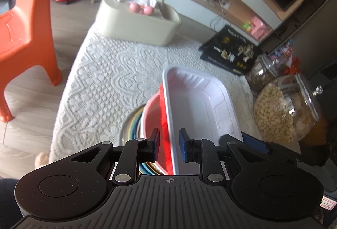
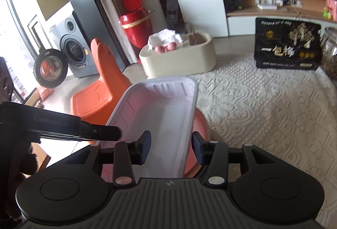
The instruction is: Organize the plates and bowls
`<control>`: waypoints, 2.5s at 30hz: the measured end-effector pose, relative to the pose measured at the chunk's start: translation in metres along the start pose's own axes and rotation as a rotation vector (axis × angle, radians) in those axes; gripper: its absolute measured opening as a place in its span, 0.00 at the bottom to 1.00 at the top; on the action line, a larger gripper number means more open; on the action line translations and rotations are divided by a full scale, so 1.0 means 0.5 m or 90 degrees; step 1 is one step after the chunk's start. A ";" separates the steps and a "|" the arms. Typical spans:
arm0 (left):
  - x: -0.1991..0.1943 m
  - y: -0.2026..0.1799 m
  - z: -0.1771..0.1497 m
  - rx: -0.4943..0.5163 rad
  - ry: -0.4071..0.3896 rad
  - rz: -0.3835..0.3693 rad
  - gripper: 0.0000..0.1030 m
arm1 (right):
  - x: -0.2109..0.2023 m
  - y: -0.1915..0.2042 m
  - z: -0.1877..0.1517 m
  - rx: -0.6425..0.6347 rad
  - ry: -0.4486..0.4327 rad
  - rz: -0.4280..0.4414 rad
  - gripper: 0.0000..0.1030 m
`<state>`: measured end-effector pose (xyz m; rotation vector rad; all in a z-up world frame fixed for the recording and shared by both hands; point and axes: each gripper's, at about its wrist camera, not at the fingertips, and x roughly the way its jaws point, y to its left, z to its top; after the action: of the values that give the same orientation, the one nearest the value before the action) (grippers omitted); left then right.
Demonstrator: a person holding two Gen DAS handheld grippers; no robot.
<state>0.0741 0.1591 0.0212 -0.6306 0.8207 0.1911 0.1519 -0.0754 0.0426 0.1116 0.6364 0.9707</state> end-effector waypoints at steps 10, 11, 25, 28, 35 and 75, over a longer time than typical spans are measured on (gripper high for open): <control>-0.127 -0.052 -0.157 0.101 -0.191 0.038 0.21 | -0.125 -0.022 -0.072 0.040 -0.072 -0.010 0.57; -0.132 -0.064 -0.192 0.124 -0.198 0.045 0.21 | -0.137 -0.020 -0.090 0.040 -0.072 -0.013 0.60; -0.081 -0.109 -0.399 0.159 -0.072 0.098 0.11 | -0.141 0.028 -0.291 -0.002 0.057 -0.074 0.63; -0.083 -0.109 -0.404 0.159 -0.075 0.118 0.11 | -0.143 0.021 -0.292 0.011 0.059 -0.078 0.63; -0.104 -0.122 -0.402 0.169 -0.098 0.112 0.11 | -0.152 0.028 -0.290 0.004 0.050 -0.060 0.63; -0.098 -0.130 -0.401 0.178 -0.098 0.106 0.11 | -0.149 0.021 -0.289 0.013 0.053 -0.054 0.63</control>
<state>-0.0585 -0.0079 -0.0164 -0.2817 0.7346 0.2670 0.0348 -0.1558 -0.0373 0.0612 0.7225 0.8909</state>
